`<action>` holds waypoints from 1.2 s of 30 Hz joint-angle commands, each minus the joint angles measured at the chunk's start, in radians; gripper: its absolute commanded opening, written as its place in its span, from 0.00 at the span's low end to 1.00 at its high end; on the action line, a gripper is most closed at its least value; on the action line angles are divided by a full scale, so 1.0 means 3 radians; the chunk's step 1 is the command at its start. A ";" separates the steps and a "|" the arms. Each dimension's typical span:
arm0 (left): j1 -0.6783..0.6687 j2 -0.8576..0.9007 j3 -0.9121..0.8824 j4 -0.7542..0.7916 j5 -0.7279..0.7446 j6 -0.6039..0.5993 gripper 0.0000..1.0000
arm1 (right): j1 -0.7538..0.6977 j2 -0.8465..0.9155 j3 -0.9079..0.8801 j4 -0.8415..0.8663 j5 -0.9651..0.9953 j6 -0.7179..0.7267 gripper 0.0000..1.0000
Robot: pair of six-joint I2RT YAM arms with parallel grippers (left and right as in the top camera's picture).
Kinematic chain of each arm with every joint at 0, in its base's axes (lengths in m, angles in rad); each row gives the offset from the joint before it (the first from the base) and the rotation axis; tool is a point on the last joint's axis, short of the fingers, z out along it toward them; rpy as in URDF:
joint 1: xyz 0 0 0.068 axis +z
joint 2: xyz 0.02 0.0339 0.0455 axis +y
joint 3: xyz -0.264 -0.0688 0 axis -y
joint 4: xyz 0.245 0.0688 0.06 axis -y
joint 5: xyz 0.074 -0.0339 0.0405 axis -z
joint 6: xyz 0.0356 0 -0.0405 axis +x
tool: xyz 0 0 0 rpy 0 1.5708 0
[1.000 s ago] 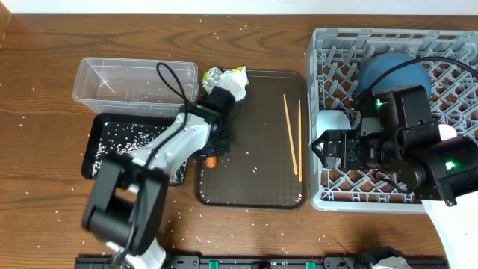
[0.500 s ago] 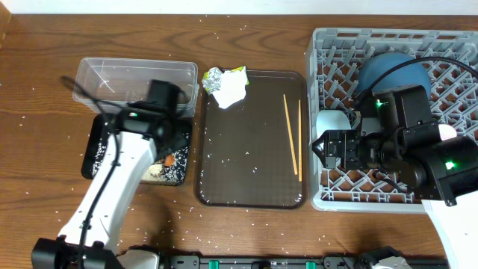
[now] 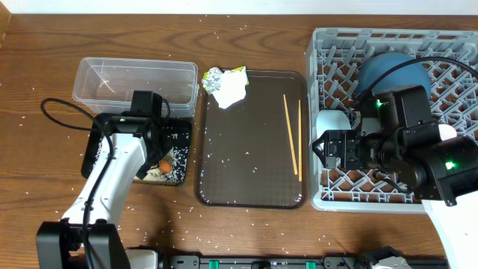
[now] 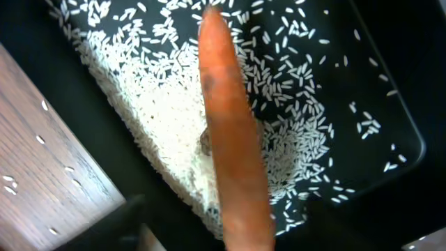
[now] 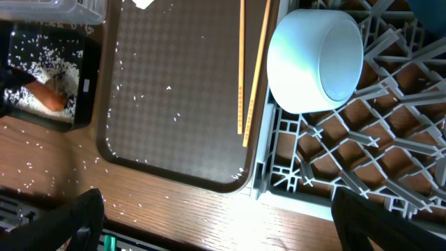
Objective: Sort waste into correct bins and load items into the dishwasher rack
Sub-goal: 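Move the left gripper to the yellow snack wrapper on the brown tray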
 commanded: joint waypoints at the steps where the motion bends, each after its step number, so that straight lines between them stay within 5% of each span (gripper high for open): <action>1: 0.0014 -0.0065 0.0123 -0.0038 0.0065 0.0114 0.83 | -0.0018 -0.0033 0.0005 -0.0003 -0.0004 -0.0095 0.96; 9: -0.0136 -0.0347 0.0645 -0.0018 0.0689 0.1002 0.76 | -0.0018 -0.0039 0.0006 0.0032 -0.0004 -0.0100 0.96; 16: -0.0938 -0.0359 0.0782 0.1039 0.0721 0.2552 0.73 | -0.0018 -0.0039 0.0005 0.0037 0.0039 -0.0100 0.98; 36: -0.1216 0.1466 0.0782 0.2790 0.0470 0.3105 0.73 | -0.0018 -0.0038 0.0005 0.0031 0.0136 -0.0099 0.99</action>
